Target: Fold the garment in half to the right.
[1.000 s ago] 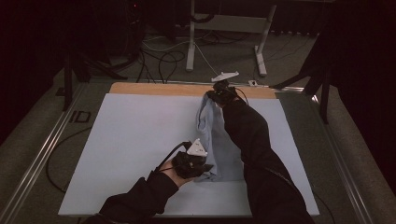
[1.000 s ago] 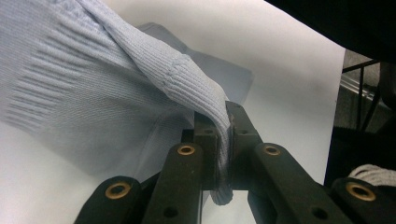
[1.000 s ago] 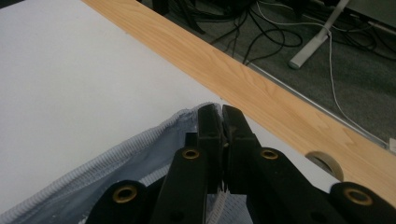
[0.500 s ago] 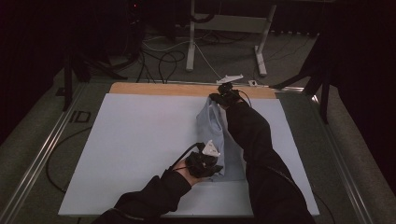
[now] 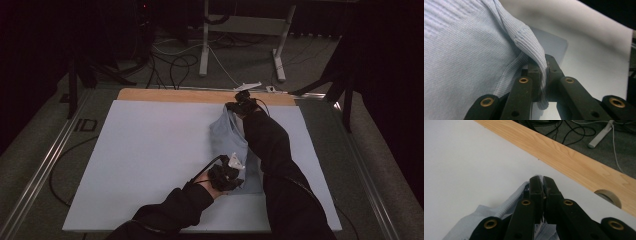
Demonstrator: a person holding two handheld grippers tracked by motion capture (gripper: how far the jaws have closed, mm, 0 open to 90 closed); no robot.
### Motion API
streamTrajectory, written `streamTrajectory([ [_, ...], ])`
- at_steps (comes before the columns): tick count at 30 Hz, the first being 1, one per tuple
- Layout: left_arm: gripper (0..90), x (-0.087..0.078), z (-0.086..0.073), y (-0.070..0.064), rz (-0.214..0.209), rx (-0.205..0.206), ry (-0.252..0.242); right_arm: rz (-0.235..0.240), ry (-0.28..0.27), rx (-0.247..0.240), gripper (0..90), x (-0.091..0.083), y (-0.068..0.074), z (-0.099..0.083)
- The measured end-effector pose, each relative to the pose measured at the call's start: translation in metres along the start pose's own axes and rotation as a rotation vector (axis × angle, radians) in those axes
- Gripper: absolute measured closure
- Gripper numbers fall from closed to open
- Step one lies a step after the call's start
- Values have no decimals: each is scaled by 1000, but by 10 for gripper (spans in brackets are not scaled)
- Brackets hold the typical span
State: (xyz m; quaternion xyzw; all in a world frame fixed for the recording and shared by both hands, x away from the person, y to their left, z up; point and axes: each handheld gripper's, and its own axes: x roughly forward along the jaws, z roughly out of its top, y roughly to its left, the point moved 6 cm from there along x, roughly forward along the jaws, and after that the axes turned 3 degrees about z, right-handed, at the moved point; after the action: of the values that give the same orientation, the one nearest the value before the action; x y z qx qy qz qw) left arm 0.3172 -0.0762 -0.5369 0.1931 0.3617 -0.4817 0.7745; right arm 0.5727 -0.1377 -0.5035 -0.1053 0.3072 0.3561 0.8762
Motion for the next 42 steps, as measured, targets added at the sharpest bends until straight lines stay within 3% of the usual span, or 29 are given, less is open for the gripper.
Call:
streamTrajectory([
  [10, 861, 13, 3, 1, 6, 11, 27, -10, 24, 25, 873, 8, -11, -11],
  [21, 859, 27, 6, 2, -3, -9, 44, -9, 37, 48, 862, 13, -15, -18],
  [32, 857, 30, 7, 1, -16, -23, 38, -84, 70, 72, 596, -10, -27, -24],
  [39, 850, 31, 11, -1, -15, -30, 29, -89, 31, 71, 524, -37, -25, -15],
  [42, 838, 30, 13, -4, -30, -31, 17, -65, 26, 68, 496, -42, -17, -14],
])
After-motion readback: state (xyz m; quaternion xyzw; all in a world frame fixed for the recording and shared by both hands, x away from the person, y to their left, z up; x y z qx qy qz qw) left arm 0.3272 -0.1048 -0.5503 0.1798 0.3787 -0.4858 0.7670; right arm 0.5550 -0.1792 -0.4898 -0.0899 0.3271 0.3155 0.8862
